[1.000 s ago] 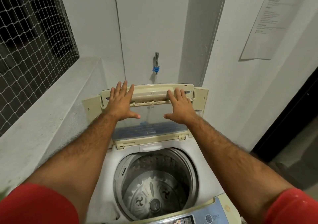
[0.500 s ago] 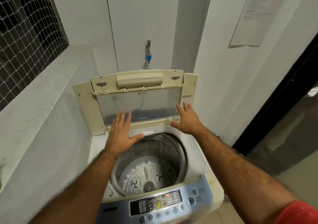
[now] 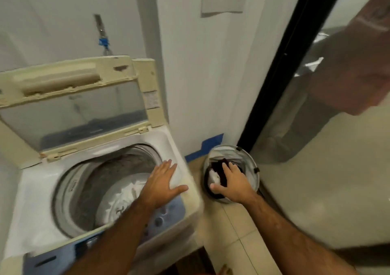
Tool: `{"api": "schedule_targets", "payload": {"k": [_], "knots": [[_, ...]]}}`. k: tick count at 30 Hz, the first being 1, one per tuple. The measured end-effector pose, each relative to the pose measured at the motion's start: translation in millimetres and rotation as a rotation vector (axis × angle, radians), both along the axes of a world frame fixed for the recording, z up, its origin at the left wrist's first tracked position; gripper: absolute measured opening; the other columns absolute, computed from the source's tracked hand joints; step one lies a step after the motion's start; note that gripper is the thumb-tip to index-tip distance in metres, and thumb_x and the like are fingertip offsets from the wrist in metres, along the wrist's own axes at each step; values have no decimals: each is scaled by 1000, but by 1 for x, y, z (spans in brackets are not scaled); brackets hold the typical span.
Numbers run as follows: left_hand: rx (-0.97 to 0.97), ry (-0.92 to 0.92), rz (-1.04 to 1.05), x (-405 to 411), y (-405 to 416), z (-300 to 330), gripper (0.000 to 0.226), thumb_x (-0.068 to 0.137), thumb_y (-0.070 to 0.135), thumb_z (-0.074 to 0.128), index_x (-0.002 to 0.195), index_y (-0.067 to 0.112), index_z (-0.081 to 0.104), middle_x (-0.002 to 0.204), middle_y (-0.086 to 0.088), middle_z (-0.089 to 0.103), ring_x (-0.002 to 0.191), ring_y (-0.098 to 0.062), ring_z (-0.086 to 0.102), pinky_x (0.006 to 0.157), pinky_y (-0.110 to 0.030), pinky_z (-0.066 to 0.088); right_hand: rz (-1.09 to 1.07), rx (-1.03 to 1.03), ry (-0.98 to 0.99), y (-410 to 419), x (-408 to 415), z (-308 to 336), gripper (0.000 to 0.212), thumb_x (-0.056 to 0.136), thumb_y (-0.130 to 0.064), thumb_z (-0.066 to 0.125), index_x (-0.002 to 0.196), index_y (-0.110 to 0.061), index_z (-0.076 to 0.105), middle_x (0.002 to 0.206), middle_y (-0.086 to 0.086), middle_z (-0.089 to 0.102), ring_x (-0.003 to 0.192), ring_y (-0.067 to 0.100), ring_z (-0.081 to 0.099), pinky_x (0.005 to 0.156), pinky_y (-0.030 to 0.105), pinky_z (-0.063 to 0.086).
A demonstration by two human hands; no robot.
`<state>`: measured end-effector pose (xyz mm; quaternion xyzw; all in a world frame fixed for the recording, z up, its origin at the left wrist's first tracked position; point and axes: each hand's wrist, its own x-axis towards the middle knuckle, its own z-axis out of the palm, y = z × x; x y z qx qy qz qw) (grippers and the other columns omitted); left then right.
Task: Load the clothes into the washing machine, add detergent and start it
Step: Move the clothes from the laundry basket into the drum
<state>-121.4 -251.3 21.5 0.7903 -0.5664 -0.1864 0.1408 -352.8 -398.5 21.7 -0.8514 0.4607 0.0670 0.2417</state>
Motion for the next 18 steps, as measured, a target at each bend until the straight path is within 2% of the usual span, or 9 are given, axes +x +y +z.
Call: {"api": "schedule_targets", "payload": {"k": [6, 9, 12, 14, 18], "knots": [[-4, 73, -153, -100, -79, -1, 129, 53, 100, 11, 153, 20, 15, 162, -3, 7, 149, -18, 2, 119, -34, -1, -137, 58, 18, -49, -108, -23, 109, 77, -77, 52, 157, -13, 14, 163, 12, 15, 151, 25, 12, 121, 43, 20], [-14, 101, -200, -135, -102, -11, 114, 65, 94, 24, 153, 22, 18, 161, -2, 11, 149, -17, 4, 120, -35, 2, -203, 98, 13, -63, -140, -30, 98, 80, -66, 62, 154, -15, 23, 157, 13, 27, 147, 27, 21, 117, 39, 27], [25, 122, -229, -151, -115, -22, 103, 72, 83, 38, 153, 23, 17, 161, 0, 11, 148, -15, 5, 117, -30, 3, -245, 168, 36, -71, -152, -44, 99, 76, -70, 62, 153, -20, 25, 155, 12, 31, 147, 25, 23, 115, 38, 29], [62, 141, -241, -155, -125, -33, 106, 70, 86, 33, 153, 22, 18, 161, -1, 12, 148, -16, 7, 117, -31, 4, -279, 230, 57, -73, -153, -58, 102, 75, -73, 59, 155, -22, 21, 158, 11, 28, 148, 24, 21, 117, 40, 28], [139, 205, -217, -160, -146, -54, 118, 62, 94, 20, 152, 18, 22, 160, -3, 17, 148, -16, 10, 119, -36, 8, -297, 294, 102, -74, -147, -73, 93, 81, -62, 63, 153, -17, 24, 159, 12, 27, 146, 27, 26, 116, 43, 30]]}}
